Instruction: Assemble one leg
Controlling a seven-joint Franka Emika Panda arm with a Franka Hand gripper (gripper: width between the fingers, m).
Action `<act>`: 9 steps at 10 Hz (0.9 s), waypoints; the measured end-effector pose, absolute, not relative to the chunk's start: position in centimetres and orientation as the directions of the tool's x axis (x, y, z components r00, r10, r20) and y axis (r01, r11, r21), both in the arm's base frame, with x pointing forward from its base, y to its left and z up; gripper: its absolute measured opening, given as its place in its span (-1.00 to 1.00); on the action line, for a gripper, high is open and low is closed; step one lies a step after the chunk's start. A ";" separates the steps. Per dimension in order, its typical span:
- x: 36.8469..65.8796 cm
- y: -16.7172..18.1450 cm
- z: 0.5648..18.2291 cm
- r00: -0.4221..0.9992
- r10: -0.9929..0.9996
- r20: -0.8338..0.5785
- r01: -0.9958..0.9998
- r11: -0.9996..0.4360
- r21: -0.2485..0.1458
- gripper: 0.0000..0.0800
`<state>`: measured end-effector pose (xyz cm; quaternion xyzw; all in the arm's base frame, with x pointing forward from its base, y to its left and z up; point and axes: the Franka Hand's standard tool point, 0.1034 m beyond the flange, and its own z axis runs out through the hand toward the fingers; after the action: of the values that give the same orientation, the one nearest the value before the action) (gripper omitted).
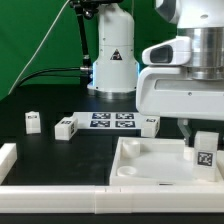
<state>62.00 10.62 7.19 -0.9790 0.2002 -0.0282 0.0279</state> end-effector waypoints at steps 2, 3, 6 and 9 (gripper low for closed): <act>62.0 10.1 7.2 0.832 -0.554 0.039 -0.551 -0.832 -0.060 -0.26; 61.9 9.6 7.2 0.771 -0.635 0.041 -0.633 -0.772 -0.054 -0.25; 61.9 9.0 7.1 0.738 -0.673 0.050 -0.672 -0.740 -0.041 0.05; 61.8 9.0 7.0 0.738 -0.673 0.049 -0.672 -0.740 -0.039 0.58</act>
Offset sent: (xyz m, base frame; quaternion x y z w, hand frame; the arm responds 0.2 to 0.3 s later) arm -0.0024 0.0028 -0.0030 -0.0075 0.0093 0.2758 0.9611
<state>61.84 9.03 7.04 -0.9322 0.3607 -0.0302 0.0095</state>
